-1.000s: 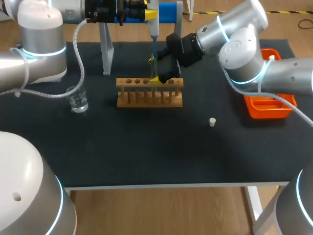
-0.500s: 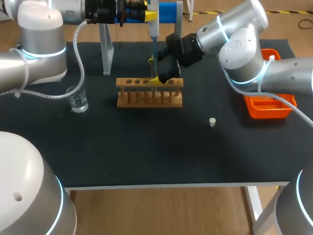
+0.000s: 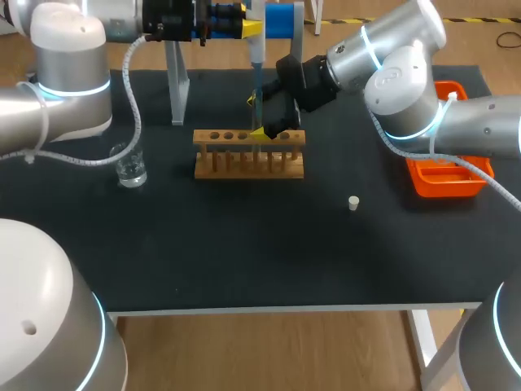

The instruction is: Invert the test tube, pick up the pipette, mount the tip to pipette, aspirate from beaker and dispense into the tube, eject the tip, return the pipette, and cap with the stopper.

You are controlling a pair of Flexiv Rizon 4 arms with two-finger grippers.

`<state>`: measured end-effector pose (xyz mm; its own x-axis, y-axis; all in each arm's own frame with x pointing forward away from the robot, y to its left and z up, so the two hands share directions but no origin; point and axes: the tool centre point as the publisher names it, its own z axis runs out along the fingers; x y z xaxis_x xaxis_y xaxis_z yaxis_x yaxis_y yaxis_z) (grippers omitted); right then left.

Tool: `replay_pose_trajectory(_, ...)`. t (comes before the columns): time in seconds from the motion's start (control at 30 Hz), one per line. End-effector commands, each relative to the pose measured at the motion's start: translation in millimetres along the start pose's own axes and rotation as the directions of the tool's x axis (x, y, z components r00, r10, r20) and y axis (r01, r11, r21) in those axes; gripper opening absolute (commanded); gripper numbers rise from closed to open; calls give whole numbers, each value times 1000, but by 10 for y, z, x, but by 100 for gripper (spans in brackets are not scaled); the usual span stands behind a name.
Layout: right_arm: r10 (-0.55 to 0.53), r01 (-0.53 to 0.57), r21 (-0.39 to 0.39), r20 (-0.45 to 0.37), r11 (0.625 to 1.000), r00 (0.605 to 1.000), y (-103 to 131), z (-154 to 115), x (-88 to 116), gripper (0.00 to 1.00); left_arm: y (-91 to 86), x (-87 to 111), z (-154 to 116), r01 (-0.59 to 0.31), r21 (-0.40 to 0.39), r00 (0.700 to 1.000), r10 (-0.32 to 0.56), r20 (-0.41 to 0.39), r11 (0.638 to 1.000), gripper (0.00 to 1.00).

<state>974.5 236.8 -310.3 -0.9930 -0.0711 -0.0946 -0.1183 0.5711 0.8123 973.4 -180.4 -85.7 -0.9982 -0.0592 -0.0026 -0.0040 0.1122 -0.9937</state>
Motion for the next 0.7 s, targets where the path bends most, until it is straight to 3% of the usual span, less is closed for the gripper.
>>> replay_pose_trajectory(0.03,1,-1,4,-2,1000,1000,8,-16,3,100,2,-22,12,-1,0,1000,1,-3,1000,0)
replay_pose_trajectory(0.7,1,-1,4,-2,1000,1000,8,-16,3,100,-46,-67,-21,-12,3,1000,12,6,1000,0)
